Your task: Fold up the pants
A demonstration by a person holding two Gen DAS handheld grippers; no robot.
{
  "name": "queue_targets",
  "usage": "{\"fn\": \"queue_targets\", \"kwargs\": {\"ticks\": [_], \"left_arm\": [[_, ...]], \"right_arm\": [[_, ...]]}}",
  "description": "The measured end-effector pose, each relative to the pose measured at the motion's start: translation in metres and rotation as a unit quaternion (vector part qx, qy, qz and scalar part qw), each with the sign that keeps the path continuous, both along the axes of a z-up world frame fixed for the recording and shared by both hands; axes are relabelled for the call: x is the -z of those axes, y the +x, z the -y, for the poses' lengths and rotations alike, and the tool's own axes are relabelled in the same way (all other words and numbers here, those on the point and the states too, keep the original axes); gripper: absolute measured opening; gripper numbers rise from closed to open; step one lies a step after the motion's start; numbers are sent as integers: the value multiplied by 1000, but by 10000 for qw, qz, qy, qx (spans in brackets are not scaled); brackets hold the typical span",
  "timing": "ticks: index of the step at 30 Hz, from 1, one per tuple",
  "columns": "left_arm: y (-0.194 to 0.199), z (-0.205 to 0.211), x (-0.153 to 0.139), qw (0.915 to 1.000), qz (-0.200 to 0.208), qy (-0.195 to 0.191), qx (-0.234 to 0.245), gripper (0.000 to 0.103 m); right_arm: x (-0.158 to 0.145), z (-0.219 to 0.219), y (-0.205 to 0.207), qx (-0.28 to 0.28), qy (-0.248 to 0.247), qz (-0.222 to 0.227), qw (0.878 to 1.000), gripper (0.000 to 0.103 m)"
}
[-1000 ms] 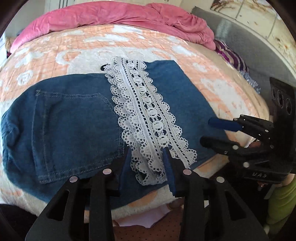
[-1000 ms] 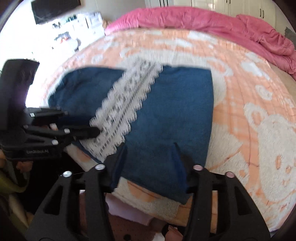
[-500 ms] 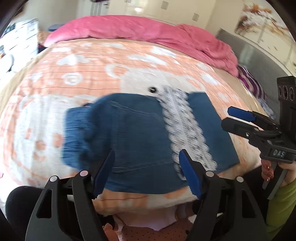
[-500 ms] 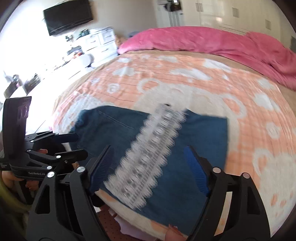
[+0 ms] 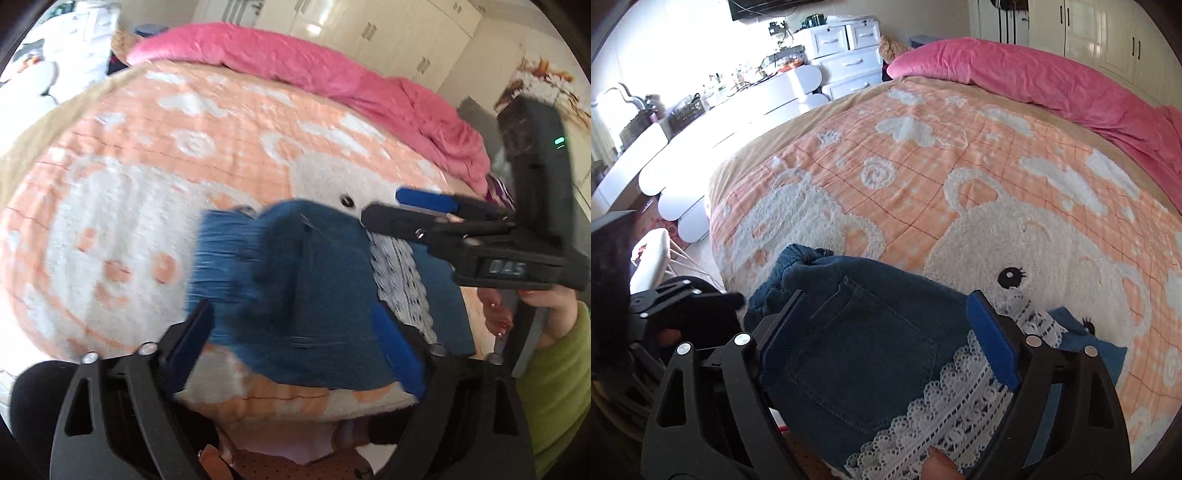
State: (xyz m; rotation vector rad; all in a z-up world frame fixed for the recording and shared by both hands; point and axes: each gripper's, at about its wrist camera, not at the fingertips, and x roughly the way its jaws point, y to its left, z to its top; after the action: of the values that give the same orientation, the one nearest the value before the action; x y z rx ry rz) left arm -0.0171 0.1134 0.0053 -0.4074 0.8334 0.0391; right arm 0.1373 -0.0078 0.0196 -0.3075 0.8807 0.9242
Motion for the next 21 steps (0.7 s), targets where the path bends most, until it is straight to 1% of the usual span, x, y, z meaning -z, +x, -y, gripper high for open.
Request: {"fn": "queue_targets", "kwargs": {"ticks": [3, 4, 5, 8, 12, 14, 15, 16, 18, 19, 21], "left_arm": [[-3, -14, -1, 9996, 35, -33, -268, 93], [-1, -19, 3, 9995, -11, -53, -319, 93], [2, -23, 11, 9991, -140, -99, -383, 93], [8, -30, 26, 9980, -296, -272, -479, 93], [16, -25, 31, 9989, -205, -236, -363, 93], [22, -23, 38, 9987, -219, -404, -208, 88], [24, -20, 40, 9989, -191, -414, -100, 75], [25, -18, 41, 9991, -191, -370, -59, 71], [27, -16, 44, 9989, -170, -429, 28, 70], [28, -16, 46, 9986, -202, -479, 29, 65], [30, -19, 50, 9976, -257, -638, 23, 62]], "right_arm": [[1, -8, 8, -109, 48, -194, 9997, 81], [1, -12, 9, -168, 50, -241, 9996, 82], [2, -18, 10, -275, 34, -280, 9992, 83], [4, -37, 8, -614, -116, -220, 9978, 84], [9, -60, 9, -1116, -332, -292, 9928, 85], [15, -72, 12, -1329, -432, -395, 9894, 85], [19, -78, 14, -1443, -486, -494, 9871, 85], [24, -86, 15, -1583, -563, -631, 9838, 85], [34, -98, 15, -1768, -718, -743, 9788, 85], [39, -104, 14, -1832, -799, -769, 9768, 85], [54, -115, 15, -1965, -997, -928, 9710, 85]]}}
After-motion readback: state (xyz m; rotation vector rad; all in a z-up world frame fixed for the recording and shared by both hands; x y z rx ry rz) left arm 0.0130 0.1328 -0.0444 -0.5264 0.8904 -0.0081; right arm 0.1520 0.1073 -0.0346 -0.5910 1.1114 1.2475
